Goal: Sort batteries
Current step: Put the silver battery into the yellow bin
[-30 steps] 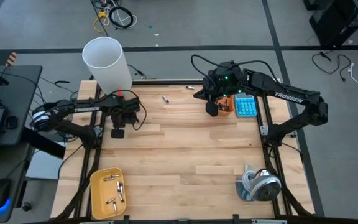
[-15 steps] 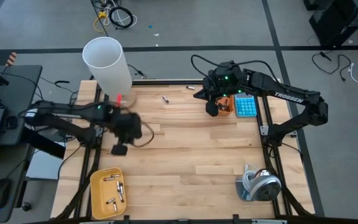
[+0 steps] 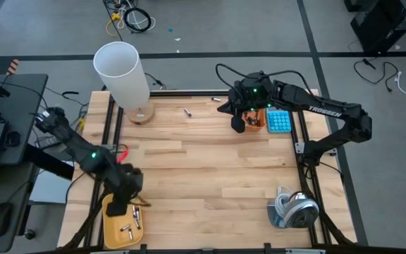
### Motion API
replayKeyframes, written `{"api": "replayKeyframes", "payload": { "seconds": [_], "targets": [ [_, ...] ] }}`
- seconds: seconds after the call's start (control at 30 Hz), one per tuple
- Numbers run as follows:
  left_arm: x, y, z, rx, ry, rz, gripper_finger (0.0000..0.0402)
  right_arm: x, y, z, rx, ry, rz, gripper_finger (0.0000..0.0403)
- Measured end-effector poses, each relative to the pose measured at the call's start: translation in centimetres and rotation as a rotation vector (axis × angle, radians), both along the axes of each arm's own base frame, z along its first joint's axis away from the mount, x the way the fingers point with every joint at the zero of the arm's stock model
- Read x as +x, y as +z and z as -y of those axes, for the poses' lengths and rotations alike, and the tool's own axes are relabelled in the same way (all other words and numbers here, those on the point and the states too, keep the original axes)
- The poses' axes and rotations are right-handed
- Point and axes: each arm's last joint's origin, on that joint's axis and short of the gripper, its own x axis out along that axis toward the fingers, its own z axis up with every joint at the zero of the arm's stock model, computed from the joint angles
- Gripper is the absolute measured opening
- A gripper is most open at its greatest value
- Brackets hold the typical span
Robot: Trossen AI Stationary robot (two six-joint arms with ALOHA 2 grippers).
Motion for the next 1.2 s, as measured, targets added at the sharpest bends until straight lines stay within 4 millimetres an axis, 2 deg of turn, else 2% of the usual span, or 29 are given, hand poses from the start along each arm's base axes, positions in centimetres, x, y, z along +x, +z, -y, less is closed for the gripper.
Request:
{"api": "replayKeyframes", "payload": {
  "seconds": [0.1,0.27,0.57,0.83,1.2],
  "targets": [
    [-0.4,-0.7,1.7,0.010,0.040,-0.059,0.0015,0.0,-0.3,0.0,0.016,-0.009,-0.005,0.0000],
    [-0.2,-2.4,4.7,0.058,-0.006,-0.063,0.0017,0.1,-0.3,0.0,0.016,-0.010,0.006,0.0000],
    [0.7,-6.9,8.8,0.164,-0.057,-0.146,0.0019,0.3,0.0,-0.2,0.024,-0.003,0.032,0.0000],
    [0.4,-8.6,8.9,0.284,-0.069,-0.267,0.0028,0.6,0.0,-1.1,0.023,0.028,0.038,0.0000],
    [-0.1,-8.7,8.2,0.386,-0.032,-0.309,0.0107,0.7,0.1,-1.3,0.021,0.037,0.045,0.0000]
  ]
}}
